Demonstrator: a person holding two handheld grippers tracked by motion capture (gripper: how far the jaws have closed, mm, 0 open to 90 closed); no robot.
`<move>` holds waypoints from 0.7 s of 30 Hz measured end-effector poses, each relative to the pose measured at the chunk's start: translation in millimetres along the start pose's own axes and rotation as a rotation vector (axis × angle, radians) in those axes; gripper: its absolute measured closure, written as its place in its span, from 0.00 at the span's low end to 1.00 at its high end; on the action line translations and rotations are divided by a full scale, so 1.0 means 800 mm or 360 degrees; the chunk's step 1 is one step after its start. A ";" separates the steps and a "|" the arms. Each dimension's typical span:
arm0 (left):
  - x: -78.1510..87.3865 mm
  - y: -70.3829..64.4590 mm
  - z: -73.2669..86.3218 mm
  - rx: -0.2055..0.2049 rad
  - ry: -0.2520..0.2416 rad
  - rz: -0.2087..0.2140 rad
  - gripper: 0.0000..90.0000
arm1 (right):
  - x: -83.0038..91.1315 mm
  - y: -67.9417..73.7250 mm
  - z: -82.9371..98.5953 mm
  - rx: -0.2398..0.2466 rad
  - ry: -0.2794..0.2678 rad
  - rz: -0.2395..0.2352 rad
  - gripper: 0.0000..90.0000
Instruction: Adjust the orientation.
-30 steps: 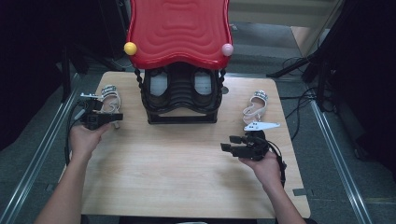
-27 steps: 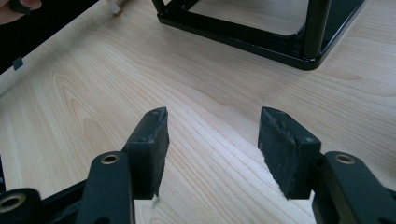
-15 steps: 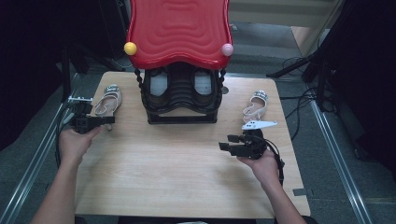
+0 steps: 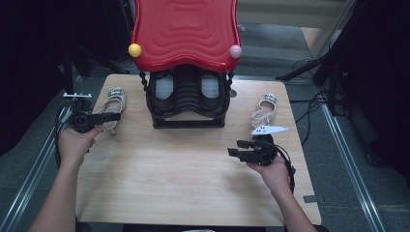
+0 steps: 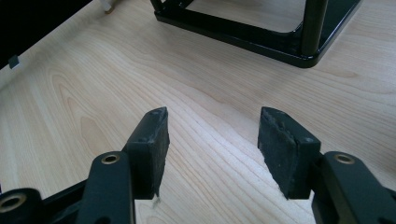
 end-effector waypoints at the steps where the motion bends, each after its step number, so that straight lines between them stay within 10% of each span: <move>1: 0.001 0.000 -0.003 0.0005 -0.0004 0.0011 0.63 | 0.000 0.000 0.001 0.0000 0.0003 0.0002 0.49; 21: 0.007 0.041 -0.043 0.0046 -0.0099 -0.0152 0.58 | 0.013 -0.004 0.018 -0.0040 0.0012 0.0059 0.49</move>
Point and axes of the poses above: each handheld gripper's, and its own axes: x roughly backward along the jaws, z roughly out of its underside, y roughly to its left, the point moved 7 cm from there along -x, roughly forward along the jaws, and after that the axes turned 8 degrees about x, right-handed, at the moved point
